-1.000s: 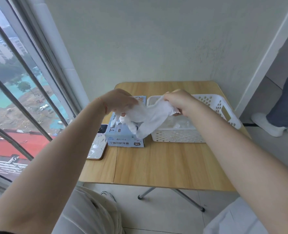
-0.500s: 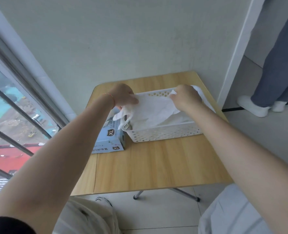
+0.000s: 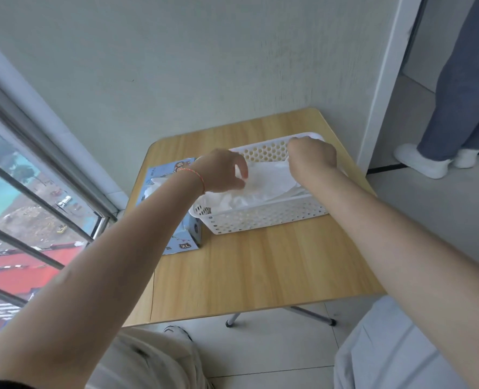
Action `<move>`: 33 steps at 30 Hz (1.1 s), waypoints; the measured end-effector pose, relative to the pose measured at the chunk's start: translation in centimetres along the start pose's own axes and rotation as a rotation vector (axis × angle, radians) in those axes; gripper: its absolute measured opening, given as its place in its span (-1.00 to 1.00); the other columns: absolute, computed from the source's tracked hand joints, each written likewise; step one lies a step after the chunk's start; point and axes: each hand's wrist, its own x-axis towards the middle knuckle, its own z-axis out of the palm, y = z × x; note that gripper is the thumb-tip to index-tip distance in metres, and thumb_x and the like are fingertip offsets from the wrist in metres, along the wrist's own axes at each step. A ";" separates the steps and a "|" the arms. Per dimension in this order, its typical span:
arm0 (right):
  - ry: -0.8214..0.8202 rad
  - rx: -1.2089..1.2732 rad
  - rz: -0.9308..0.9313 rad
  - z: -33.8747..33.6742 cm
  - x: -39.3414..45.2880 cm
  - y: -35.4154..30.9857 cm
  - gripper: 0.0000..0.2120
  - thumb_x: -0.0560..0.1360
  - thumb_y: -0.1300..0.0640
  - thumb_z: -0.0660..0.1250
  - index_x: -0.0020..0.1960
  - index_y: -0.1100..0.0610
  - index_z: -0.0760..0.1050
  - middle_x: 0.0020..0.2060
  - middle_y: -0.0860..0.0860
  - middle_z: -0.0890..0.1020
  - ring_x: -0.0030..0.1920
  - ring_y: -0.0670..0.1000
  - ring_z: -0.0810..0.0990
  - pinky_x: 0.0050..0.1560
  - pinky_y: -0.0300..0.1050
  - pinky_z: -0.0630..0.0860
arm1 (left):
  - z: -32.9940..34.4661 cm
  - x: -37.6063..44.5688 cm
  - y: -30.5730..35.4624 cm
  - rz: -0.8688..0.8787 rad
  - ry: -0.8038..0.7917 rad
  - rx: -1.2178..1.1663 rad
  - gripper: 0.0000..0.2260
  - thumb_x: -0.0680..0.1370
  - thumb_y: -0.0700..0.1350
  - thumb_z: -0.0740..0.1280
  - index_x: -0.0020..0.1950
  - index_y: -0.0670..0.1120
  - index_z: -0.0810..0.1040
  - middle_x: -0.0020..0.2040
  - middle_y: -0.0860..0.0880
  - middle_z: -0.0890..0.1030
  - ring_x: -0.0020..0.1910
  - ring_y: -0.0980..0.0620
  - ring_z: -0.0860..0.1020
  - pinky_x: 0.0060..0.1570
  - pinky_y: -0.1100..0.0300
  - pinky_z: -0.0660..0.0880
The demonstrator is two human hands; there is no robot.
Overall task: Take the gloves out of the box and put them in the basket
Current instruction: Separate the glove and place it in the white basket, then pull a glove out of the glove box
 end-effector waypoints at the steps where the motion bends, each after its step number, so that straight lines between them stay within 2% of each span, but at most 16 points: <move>1: 0.007 -0.028 -0.002 0.0 -0.1 0.1 -0.68 0.47 0.41 0.24 0.18 0.19 0.47 -0.07 0.06 0.55 -0.07 0.09 0.53 -0.23 -0.13 0.32 | 0.1 -0.1 0.0 -0.024 -0.062 0.032 -0.85 0.47 -0.05 0.42 0.02 0.13 0.59 -0.13 0.12 0.53 -0.08 0.03 0.53 0.01 0.12 0.52; 4: 0.025 -0.113 -0.026 0.0 -0.4 0.5 -0.61 0.43 0.42 0.27 0.23 0.22 0.43 -0.09 0.05 0.57 -0.11 0.09 0.55 -0.33 -0.16 0.26 | 0.0 -0.3 -0.7 -0.105 -0.117 0.034 -0.77 0.47 -0.16 0.40 0.05 0.10 0.58 -0.06 0.05 0.52 -0.08 0.01 0.53 -0.03 0.10 0.55; 7: 0.068 -0.121 -0.040 0.1 -0.5 0.5 -0.61 0.42 0.42 0.28 0.23 0.23 0.41 -0.06 0.08 0.55 -0.13 0.11 0.56 -0.41 -0.17 0.22 | -0.7 -0.1 -1.0 -0.115 -0.057 0.071 -0.75 0.51 -0.24 0.30 0.10 0.05 0.59 0.00 0.01 0.47 0.00 -0.01 0.50 -0.03 0.14 0.47; 10: 0.185 -0.088 -0.058 -0.2 -0.6 0.0 -0.62 0.42 0.41 0.30 0.21 0.24 0.36 0.04 0.16 0.49 -0.20 0.11 0.54 -0.46 -0.13 0.19 | -1.2 -0.2 0.5 -0.070 0.063 -0.038 -0.85 0.56 -0.07 0.32 0.11 0.00 0.59 -0.01 0.04 0.47 -0.01 0.02 0.48 -0.04 0.21 0.36; 11: 0.202 -0.064 -0.075 -0.3 -0.6 -0.2 -0.63 0.42 0.42 0.29 0.20 0.24 0.36 0.05 0.16 0.49 -0.24 0.11 0.50 -0.45 -0.12 0.21 | -1.2 -0.3 1.1 -0.064 0.045 -0.096 -0.79 0.54 0.05 0.37 0.14 0.03 0.56 -0.03 0.06 0.48 -0.06 0.04 0.49 -0.07 0.20 0.36; 14: 0.077 0.091 -0.135 -0.1 -0.4 -0.7 -0.76 0.51 0.30 0.22 0.18 0.22 0.40 0.05 0.13 0.53 -0.19 0.11 0.49 -0.40 -0.12 0.26 | -0.7 -0.3 2.1 -0.102 -0.212 -0.049 -0.43 0.39 0.34 0.41 0.29 0.16 0.34 -0.07 0.07 0.50 -0.12 0.05 0.55 -0.11 0.14 0.47; 15: -0.022 0.122 -0.141 0.1 -0.3 -0.6 -0.78 0.54 0.22 0.21 0.18 0.20 0.41 0.03 0.10 0.56 -0.17 0.09 0.49 -0.40 -0.13 0.26 | -0.3 -0.3 2.1 -0.134 -0.299 -0.026 -0.38 0.39 0.33 0.41 0.33 0.17 0.26 -0.11 0.03 0.53 -0.17 0.04 0.57 -0.16 0.16 0.50; 17: -0.206 0.111 -0.117 0.7 -0.3 -0.4 -0.68 0.55 0.07 0.23 0.26 0.16 0.41 0.02 0.06 0.57 -0.16 0.06 0.49 -0.41 -0.14 0.28 | 0.7 -0.1 1.8 -0.188 -0.383 -0.054 -0.33 0.46 0.23 0.40 0.45 0.15 0.16 -0.20 -0.01 0.54 -0.32 0.02 0.52 -0.27 0.19 0.52; 20: -0.319 0.081 -0.081 1.4 -0.4 -0.2 -0.48 0.53 -0.06 0.27 0.41 0.15 0.29 0.11 0.07 0.54 -0.06 0.08 0.51 -0.35 -0.13 0.33 | 2.8 0.0 1.9 -0.208 -0.337 -0.096 -0.39 0.56 0.07 0.32 0.51 0.11 0.09 -0.17 -0.05 0.48 -0.32 0.00 0.46 -0.27 0.17 0.47; 22: -0.363 0.076 -0.068 1.4 -0.3 -0.4 -0.40 0.53 -0.11 0.27 0.46 0.15 0.23 0.19 0.09 0.52 0.05 0.12 0.53 -0.22 -0.10 0.39 | 4.0 0.1 2.1 -0.185 -0.286 -0.063 -0.43 0.59 -0.01 0.28 0.53 0.06 0.08 -0.18 -0.06 0.44 -0.23 -0.04 0.46 -0.18 0.12 0.43; 24: -0.380 0.056 -0.063 1.0 -0.2 -0.8 -0.39 0.52 -0.12 0.27 0.46 0.16 0.24 0.16 0.09 0.53 0.06 0.12 0.54 -0.17 -0.08 0.43 | 4.3 0.4 1.8 -0.183 -0.291 -0.052 -0.42 0.60 0.00 0.27 0.54 0.05 0.06 -0.19 -0.06 0.46 -0.17 -0.08 0.48 -0.12 0.08 0.43; 26: -0.313 0.019 -0.100 0.4 -0.2 -1.3 -0.50 0.53 -0.06 0.26 0.38 0.18 0.33 0.03 0.07 0.55 -0.08 0.10 0.54 -0.29 -0.11 0.40 | 3.2 0.2 1.1 -0.183 -0.352 -0.068 -0.36 0.56 0.14 0.30 0.54 0.10 0.06 -0.06 -0.07 0.58 -0.10 -0.05 0.59 -0.07 0.08 0.50; 28: -0.189 0.052 -0.142 -0.2 0.0 -2.2 -0.66 0.56 0.01 0.22 0.24 0.19 0.41 -0.09 0.05 0.53 -0.19 0.07 0.50 -0.41 -0.14 0.29 | 1.1 -0.7 0.4 -0.167 -0.372 -0.135 -0.37 0.50 0.24 0.36 0.48 0.14 0.17 -0.03 -0.02 0.67 -0.14 0.05 0.68 -0.21 0.16 0.52; 30: -0.092 0.166 -0.196 -0.7 0.1 -3.5 -0.83 0.56 0.05 0.19 -0.02 0.15 0.45 -0.22 0.01 0.49 -0.25 0.07 0.46 -0.42 -0.14 0.24 | -0.9 -1.9 -0.7 -0.151 -0.223 -0.319 -0.52 0.50 0.16 0.40 0.36 0.10 0.37 -0.11 -0.05 0.69 -0.28 0.05 0.69 -0.40 0.20 0.53; 31: -0.083 0.264 -0.224 -0.9 0.1 -4.6 -0.84 0.55 0.07 0.19 -0.15 0.11 0.42 -0.28 0.00 0.46 -0.28 0.07 0.45 -0.40 -0.14 0.25 | -1.7 -2.6 -1.5 -0.153 -0.085 -0.398 -0.64 0.52 0.09 0.41 0.27 0.04 0.47 -0.11 -0.07 0.67 -0.32 0.02 0.67 -0.39 0.18 0.57; 33: -0.102 0.468 -0.275 -1.0 0.1 -7.0 -0.85 0.54 0.09 0.20 -0.20 0.08 0.42 -0.26 -0.03 0.48 -0.25 0.05 0.47 -0.32 -0.11 0.35 | -2.5 -3.5 -3.7 -0.197 0.208 -0.443 -0.88 0.53 -0.04 0.40 0.05 0.01 0.60 -0.11 -0.05 0.65 -0.35 0.01 0.62 -0.26 0.20 0.58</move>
